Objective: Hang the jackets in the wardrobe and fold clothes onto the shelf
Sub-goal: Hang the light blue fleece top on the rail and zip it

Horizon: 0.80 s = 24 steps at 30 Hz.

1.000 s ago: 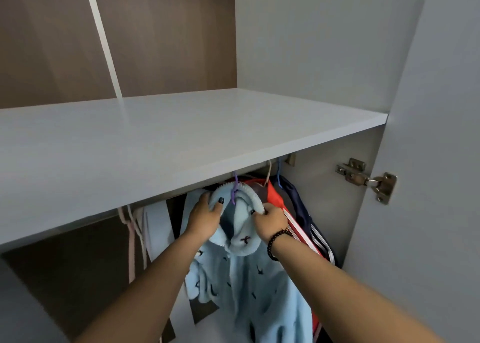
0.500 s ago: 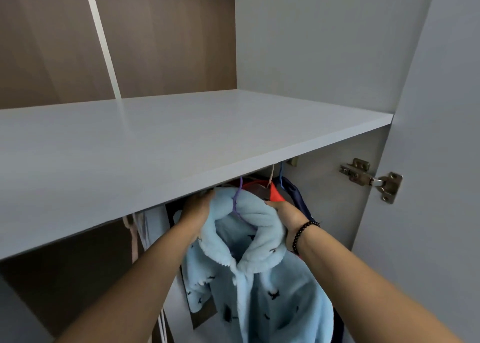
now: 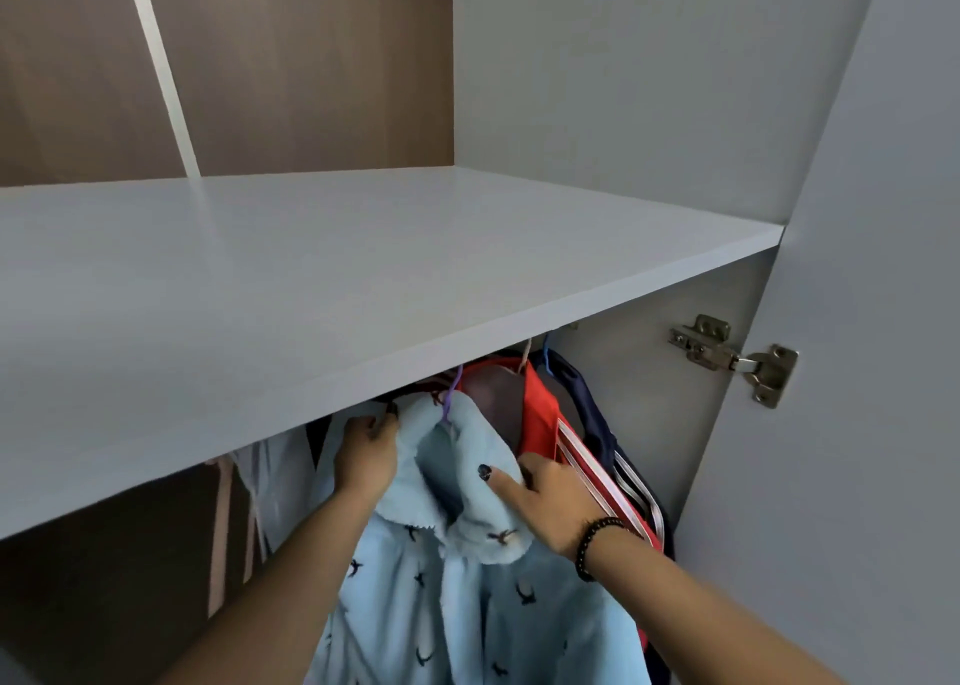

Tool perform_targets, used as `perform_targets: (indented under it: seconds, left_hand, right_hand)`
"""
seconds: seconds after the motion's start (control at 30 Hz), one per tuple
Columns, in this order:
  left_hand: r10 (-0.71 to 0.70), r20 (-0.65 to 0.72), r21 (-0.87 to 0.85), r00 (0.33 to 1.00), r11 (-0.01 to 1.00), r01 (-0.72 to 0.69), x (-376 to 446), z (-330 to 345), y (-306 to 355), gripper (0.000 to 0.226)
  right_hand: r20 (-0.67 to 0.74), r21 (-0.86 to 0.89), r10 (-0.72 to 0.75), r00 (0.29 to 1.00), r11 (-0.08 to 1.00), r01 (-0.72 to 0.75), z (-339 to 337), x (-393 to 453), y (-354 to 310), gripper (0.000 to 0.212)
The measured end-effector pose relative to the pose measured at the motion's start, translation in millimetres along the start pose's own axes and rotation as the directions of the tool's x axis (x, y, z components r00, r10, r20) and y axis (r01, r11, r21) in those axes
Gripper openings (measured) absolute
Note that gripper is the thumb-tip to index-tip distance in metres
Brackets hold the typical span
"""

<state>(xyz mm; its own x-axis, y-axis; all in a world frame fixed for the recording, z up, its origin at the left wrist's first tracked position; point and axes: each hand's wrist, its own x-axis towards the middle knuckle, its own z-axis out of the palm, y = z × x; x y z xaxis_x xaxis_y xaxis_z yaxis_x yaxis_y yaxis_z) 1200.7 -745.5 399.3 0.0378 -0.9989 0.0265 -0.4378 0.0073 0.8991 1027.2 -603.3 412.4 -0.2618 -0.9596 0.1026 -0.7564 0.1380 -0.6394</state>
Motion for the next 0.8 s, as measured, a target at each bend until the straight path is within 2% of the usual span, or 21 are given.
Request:
perform_targets:
  seconds: [0.07,0.17,0.27,0.47,0.53,0.63,0.77,0.8]
  left_hand:
    - [-0.046,0.017,-0.095,0.999,0.994,0.048,-9,10,3,0.036]
    - [-0.018,0.080,-0.117,0.997,0.993,0.027,-19,18,4,0.051]
    - [0.027,0.089,-0.051,0.996,0.998,-0.023,-26,17,3,0.060]
    - [0.079,0.183,0.094,0.980,0.991,-0.097,-50,-5,-12,0.057]
    - [0.104,0.206,0.141,0.973,0.981,-0.135,-61,-14,-14,0.057]
    - [0.141,0.256,0.216,0.956,0.956,-0.199,-83,-25,-13,0.060]
    - [0.189,0.352,0.330,0.917,0.891,-0.310,-112,-33,-7,0.065]
    - [0.204,0.370,0.352,0.906,0.872,-0.340,-120,-35,-4,0.066]
  right_hand:
    - [0.049,-0.004,-0.020,0.999,1.000,0.020,8,1,1,0.043]
    - [0.054,-0.014,-0.076,0.996,0.997,0.077,19,5,0,0.033]
    - [-0.055,0.040,-0.056,0.997,0.997,0.059,23,8,6,0.027]
    - [-0.227,0.130,0.091,0.970,0.990,-0.062,6,17,24,0.033]
    - [-0.212,0.118,0.126,0.969,0.988,-0.102,-2,20,28,0.032]
    - [-0.182,0.062,0.104,0.978,0.994,-0.094,-13,16,28,0.033]
    - [-0.125,-0.051,-0.010,0.992,0.999,0.004,-27,-12,25,0.019]
    - [-0.103,-0.095,-0.054,0.993,0.995,0.044,-31,-21,25,0.024]
